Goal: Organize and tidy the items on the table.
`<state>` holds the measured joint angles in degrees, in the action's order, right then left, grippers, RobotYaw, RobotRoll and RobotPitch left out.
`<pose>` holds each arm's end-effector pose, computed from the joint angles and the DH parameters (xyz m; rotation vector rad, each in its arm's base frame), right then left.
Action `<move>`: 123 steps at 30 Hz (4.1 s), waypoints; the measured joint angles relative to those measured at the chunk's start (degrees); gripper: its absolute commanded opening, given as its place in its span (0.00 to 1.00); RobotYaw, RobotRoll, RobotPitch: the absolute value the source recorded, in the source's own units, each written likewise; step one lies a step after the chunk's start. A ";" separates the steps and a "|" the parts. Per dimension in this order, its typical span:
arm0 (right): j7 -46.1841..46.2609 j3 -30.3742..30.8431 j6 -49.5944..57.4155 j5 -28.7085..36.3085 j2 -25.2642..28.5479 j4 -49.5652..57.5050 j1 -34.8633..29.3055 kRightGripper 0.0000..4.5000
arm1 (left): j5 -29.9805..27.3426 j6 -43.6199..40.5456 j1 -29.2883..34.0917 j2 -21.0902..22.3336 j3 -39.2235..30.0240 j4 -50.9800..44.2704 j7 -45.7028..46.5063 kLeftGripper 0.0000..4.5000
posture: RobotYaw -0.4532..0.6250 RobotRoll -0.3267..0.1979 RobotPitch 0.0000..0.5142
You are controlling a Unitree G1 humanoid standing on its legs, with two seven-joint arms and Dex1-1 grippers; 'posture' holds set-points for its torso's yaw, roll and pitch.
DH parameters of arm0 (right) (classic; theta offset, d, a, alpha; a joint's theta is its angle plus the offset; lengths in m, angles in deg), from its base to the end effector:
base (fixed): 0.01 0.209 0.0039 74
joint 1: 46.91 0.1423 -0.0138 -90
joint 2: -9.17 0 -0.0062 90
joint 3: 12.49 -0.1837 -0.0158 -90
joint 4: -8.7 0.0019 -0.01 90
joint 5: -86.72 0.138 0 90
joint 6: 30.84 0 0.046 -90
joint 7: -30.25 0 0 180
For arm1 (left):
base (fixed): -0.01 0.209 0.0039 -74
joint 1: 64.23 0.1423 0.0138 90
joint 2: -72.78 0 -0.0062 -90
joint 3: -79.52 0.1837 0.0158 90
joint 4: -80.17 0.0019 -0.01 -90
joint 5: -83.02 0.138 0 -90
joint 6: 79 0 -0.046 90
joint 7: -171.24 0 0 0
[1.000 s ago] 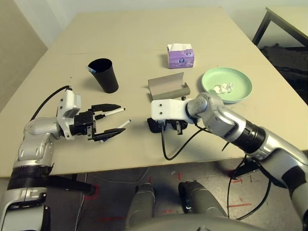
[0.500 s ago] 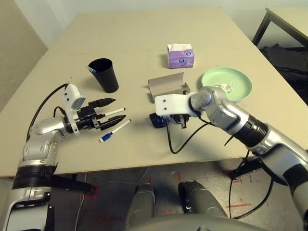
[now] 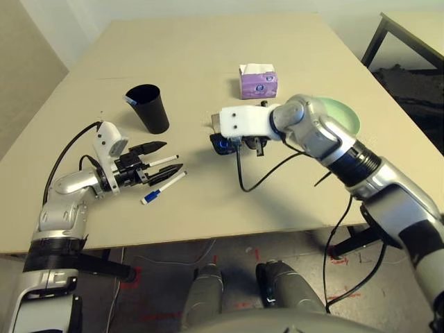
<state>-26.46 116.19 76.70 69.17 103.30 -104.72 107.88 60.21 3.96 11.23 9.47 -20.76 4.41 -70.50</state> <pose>0.3323 -0.0627 0.2262 -1.2674 0.1615 1.1395 0.2387 0.3202 0.1346 0.2482 0.1275 -0.8006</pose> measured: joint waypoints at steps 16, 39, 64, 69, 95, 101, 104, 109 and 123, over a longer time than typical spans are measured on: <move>7.53 -3.34 -16.82 -4.04 -6.55 -23.78 7.52 0.04 | 0.76 -1.85 -1.84 -0.49 -0.01 0.71 4.13 1.00 | 0.43 0.62 0.22; 19.21 -3.83 -31.25 -10.56 -12.63 -46.82 11.67 0.04 | 0.77 -3.94 -1.92 -1.11 -0.01 -0.61 6.23 1.00 | 0.44 0.62 0.26; 19.19 -6.39 -30.34 -11.78 -14.89 -49.11 11.54 0.04 | 0.76 -5.94 -0.40 -1.59 -0.01 -3.23 6.83 1.00 | 0.45 0.62 0.31; 18.57 -6.39 -30.26 -11.81 -14.85 -49.12 10.68 0.04 | 0.75 -5.96 -0.41 -1.60 -0.01 -3.23 6.85 1.00 | 0.45 0.62 0.31; 5.02 -13.03 -26.00 -6.98 -10.26 -44.04 15.70 0.99 | 1.55 -4.55 -3.17 -2.97 0.40 -0.42 6.38 1.00 | 0.42 0.62 0.26; -8.81 -20.93 -8.61 2.69 -3.41 -22.48 10.95 0.99 | 2.26 -3.78 -3.68 -3.32 0.60 0.04 6.11 1.00 | 0.42 0.62 0.27; -11.85 -24.44 2.91 6.48 2.25 -7.95 2.52 0.99 | 2.30 -3.48 -3.52 -3.38 0.56 0.19 6.01 1.00 | 0.42 0.62 0.26; -11.96 -30.25 16.46 14.50 5.54 10.73 -9.98 0.99 | 2.30 -3.11 -3.49 -3.46 0.63 0.41 5.85 1.00 | 0.41 0.62 0.26; 0.54 -44.89 7.22 29.49 4.70 31.00 -42.61 0.99 | 2.38 -2.72 -3.57 -3.37 0.78 0.72 5.28 1.00 | 0.41 0.62 0.22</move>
<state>-25.92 71.30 83.92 98.66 108.00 -73.73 65.27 62.59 1.24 7.66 6.10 -19.98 5.13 -65.22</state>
